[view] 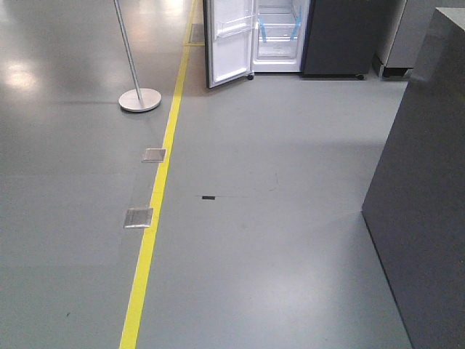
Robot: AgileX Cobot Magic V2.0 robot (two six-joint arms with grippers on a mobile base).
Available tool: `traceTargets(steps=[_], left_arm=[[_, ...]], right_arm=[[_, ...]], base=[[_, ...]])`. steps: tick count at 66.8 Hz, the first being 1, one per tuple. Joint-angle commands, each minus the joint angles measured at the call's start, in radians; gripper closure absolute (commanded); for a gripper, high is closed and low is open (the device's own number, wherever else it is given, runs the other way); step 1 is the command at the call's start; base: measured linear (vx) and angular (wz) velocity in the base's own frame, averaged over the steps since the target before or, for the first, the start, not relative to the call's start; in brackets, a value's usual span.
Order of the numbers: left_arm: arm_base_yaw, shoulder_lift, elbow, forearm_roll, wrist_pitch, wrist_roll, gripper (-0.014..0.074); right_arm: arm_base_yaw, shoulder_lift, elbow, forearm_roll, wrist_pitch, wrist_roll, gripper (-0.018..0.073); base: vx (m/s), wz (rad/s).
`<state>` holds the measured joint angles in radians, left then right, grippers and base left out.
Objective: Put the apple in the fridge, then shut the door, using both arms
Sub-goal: 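Drive along the yellow floor line toward the open refrigerator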
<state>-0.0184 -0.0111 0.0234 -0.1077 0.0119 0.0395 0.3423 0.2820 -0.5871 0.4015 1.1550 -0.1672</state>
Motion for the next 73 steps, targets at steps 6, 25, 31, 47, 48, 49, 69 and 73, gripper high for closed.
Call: traceTargets(steps=[6,25,31,47,48,49,69,73], left_arm=[[0.001,-0.015,-0.016,-0.002,-0.08,-0.007,0.0603],[0.001,-0.015,-0.016,-0.002,-0.08,-0.007,0.0603],[0.001,-0.015,-0.016,-0.002,-0.08,-0.007,0.0603],[0.001,-0.015,-0.016,-0.002,-0.08,-0.007,0.0603],[0.001,-0.015,-0.016,-0.002,-0.08,-0.007,0.0603],[0.001,-0.015,-0.016,-0.002,-0.08,-0.007,0.0603],[0.001,-0.015,-0.016,-0.002,-0.08,-0.007,0.0603],[0.001,-0.015,-0.016,-0.002,-0.08,-0.007,0.0603]], right_arm=[[0.002,0.01,-0.025,0.026,-0.062,-0.006,0.0438],[0.002,0.01,-0.025,0.026,-0.062,-0.006,0.0438],[0.002,0.01,-0.025,0.026,-0.062,-0.006,0.0438],[0.002,0.01,-0.025,0.026,-0.062,-0.006,0.0438],[0.002,0.01,-0.025,0.026,-0.062,-0.006,0.0438],[0.002,0.01,-0.025,0.026,-0.062,-0.006,0.0438],[0.002,0.01,-0.025,0.026,-0.062,-0.006,0.0438],[0.002,0.01,-0.025,0.026,-0.062,-0.006,0.0438]], base=[[0.23,-0.05],[0.24,-0.04],[0.24,-0.02],[0.24,-0.02],[0.24,-0.03],[0.24,-0.03],[0.24,0.0],[0.23,0.04]])
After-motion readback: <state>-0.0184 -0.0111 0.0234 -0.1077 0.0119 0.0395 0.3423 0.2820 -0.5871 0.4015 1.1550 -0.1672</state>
